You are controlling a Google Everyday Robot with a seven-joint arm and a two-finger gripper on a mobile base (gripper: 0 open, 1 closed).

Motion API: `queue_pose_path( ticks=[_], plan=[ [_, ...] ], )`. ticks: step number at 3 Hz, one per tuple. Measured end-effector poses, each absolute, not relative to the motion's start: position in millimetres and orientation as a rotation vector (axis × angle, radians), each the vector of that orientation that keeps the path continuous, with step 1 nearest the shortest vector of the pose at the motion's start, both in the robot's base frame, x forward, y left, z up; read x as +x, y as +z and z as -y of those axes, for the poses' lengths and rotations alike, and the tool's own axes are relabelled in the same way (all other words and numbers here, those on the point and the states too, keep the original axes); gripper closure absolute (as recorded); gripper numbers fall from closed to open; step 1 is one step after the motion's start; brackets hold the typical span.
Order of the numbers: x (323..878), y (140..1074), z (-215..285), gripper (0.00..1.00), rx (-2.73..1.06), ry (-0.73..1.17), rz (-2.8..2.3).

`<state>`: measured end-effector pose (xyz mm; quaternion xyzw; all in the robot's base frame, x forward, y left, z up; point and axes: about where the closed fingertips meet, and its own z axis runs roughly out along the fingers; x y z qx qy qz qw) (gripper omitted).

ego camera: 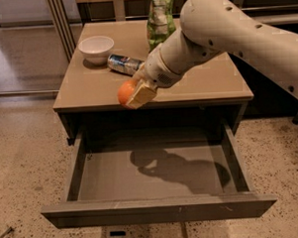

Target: Place orange into top drawer

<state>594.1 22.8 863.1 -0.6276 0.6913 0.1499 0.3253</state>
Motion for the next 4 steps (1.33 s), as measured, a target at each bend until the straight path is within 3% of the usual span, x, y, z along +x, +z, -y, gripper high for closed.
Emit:
queue_pose_path(
  ticks=[1,4],
  plan=[
    [543,873,-18,1.0,-1.702,0.468,-1.795],
    [524,839,-1,1.0,-1.7,0.416,-1.819]
  ],
)
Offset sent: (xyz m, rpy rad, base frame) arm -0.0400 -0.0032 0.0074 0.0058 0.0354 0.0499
